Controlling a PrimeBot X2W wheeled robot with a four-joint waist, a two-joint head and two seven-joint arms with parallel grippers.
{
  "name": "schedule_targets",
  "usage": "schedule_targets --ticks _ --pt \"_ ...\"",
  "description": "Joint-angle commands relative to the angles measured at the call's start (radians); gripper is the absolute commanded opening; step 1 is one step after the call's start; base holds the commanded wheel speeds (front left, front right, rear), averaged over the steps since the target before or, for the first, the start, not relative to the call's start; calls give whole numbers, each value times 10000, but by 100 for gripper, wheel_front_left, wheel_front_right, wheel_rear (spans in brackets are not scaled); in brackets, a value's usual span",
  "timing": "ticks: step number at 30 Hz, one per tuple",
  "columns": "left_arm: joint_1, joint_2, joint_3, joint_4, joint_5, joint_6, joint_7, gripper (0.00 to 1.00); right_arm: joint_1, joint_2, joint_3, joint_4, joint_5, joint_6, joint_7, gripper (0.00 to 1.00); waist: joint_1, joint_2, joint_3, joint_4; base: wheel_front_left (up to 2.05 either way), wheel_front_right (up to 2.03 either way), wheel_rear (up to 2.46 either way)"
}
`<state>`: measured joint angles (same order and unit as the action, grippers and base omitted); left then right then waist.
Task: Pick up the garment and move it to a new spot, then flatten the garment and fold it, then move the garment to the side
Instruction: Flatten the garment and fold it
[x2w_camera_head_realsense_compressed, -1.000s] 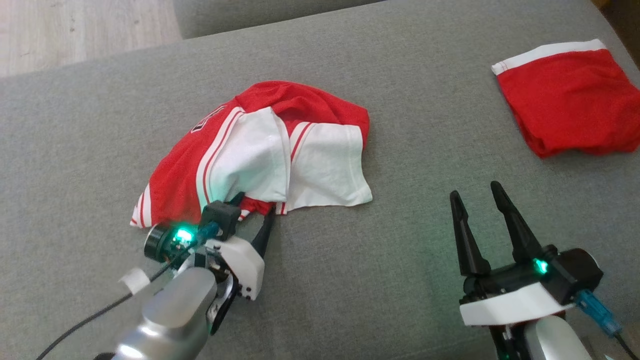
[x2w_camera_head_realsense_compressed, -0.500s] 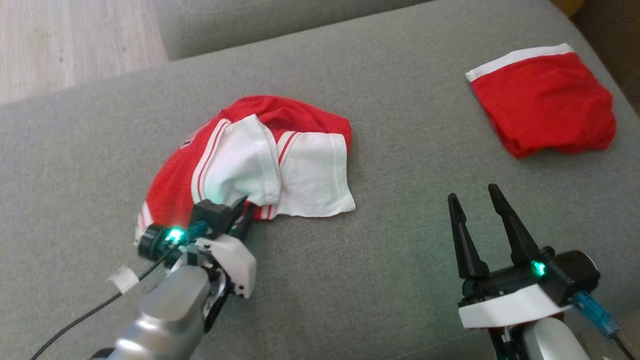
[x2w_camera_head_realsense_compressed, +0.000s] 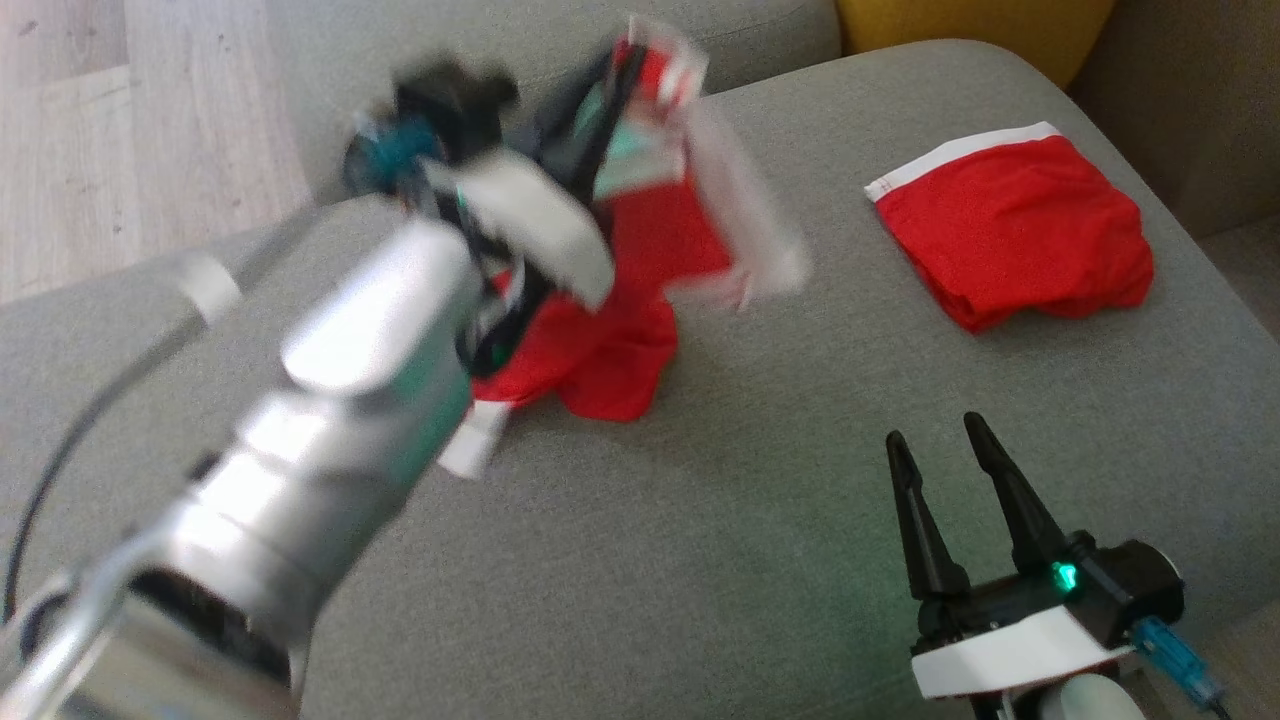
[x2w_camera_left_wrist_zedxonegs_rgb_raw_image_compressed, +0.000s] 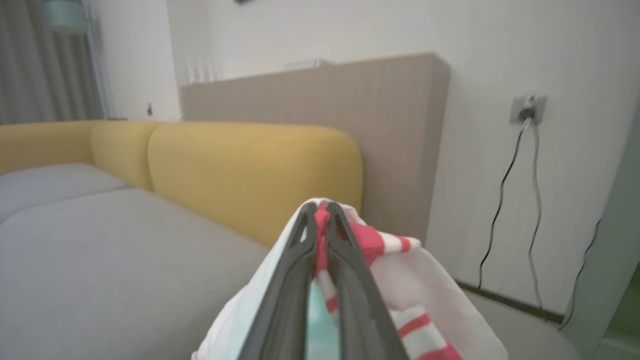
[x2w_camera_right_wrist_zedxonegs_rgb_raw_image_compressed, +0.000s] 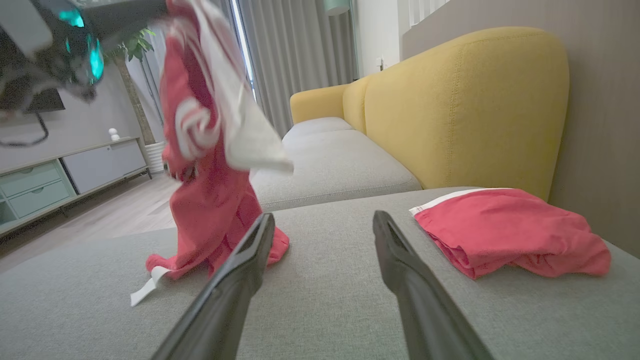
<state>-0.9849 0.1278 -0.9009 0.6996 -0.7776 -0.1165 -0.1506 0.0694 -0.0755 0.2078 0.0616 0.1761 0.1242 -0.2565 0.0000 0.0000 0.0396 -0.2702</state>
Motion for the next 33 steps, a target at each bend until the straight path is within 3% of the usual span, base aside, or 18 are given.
schedule_targets --ticks 1,5,10,18,25,33 --pt "-1175 172 757 -508 -403 -73 95 0 -154 24 199 -326 48 65 -53 100 0 0 -60 -55 0 0 0" --pt "-1937 219 1645 -864 -1191 -12 232 0 -72 51 128 -387 33 65 -53 100 0 0 -69 -11 0 0 0" --pt "-1425 587 2103 -930 -1774 210 443 0 -80 83 23 -475 22 65 -53 100 0 0 42 150 0 0 0" --pt "3454 1912 2313 -1073 -3004 772 448 0 -85 86 -187 -604 -52 65 -53 100 0 0 496 902 0 0 0" --pt "5148 2275 2409 -1141 -2994 1103 -448 0 -279 -61 -189 -631 -102 65 -53 100 0 0 820 1466 0 0 0" --pt "5086 3012 2927 -1836 -2392 1542 -966 0 -242 -184 -138 -578 -120 65 -53 100 0 0 873 1950 0 0 0"
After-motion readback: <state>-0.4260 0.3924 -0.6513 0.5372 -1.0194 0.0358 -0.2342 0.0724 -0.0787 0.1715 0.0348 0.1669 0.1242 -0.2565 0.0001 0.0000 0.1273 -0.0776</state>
